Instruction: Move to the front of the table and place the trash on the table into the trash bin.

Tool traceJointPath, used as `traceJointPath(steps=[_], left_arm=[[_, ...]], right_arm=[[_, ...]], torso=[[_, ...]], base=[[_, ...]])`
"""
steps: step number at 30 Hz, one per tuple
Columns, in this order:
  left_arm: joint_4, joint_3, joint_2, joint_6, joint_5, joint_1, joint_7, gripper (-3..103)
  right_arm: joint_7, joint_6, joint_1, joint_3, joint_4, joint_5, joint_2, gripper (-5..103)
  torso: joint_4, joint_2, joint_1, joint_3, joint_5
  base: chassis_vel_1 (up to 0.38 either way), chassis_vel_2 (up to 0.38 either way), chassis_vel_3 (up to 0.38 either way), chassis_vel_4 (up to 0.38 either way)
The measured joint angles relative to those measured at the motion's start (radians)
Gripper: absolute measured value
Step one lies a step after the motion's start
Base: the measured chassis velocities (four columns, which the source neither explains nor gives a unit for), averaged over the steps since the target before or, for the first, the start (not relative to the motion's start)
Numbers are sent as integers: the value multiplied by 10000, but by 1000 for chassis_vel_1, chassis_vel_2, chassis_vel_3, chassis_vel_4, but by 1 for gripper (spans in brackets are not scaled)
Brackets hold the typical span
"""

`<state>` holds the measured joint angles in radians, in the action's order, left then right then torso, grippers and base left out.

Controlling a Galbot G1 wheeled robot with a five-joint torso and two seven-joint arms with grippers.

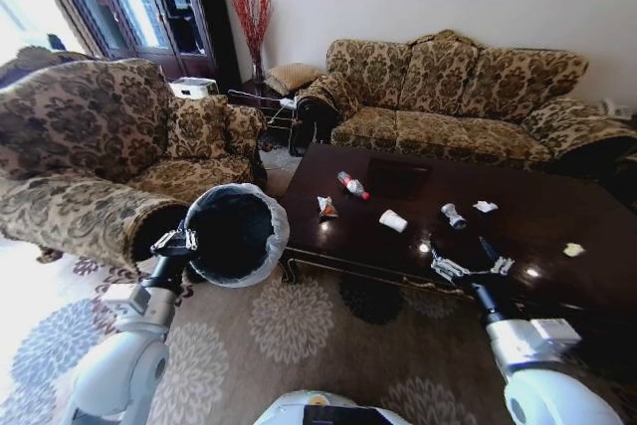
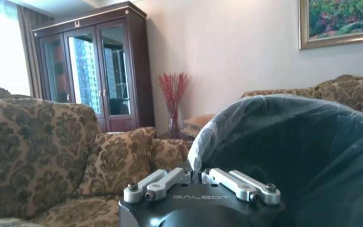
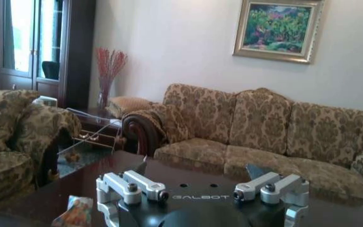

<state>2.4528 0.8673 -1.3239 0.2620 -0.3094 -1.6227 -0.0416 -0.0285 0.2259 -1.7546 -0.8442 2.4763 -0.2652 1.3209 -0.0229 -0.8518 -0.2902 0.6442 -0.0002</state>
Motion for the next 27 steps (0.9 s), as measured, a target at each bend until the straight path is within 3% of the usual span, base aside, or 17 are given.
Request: traceJointPath(steps=[8, 16, 21, 27], left_arm=[[-13, 6, -83, -10, 11, -37, -7, 1], [-131, 37, 117, -10, -90, 76, -130, 1], [-131, 112, 147, -4, -231, 12, -263, 1], [-394, 83, 473, 14, -485, 331, -513, 1]], right_arm=[[-55, -159, 45, 184, -131, 19, -40, 100], [365, -484, 744, 419, -953, -349, -1063, 100], [543, -116, 1296, 445, -1219, -1072, -1649, 100], [911, 152, 2596, 1900, -2431, -1784, -2474, 100]], torso=[[1, 6, -12, 4, 1], [-4, 1, 13, -6, 4], [-1, -3, 15, -6, 1], [-8, 2, -4, 2, 4]], base=[[-271, 243, 251, -250], [-32, 35, 16, -26], [49, -18, -23, 38], [0, 0, 0, 0]])
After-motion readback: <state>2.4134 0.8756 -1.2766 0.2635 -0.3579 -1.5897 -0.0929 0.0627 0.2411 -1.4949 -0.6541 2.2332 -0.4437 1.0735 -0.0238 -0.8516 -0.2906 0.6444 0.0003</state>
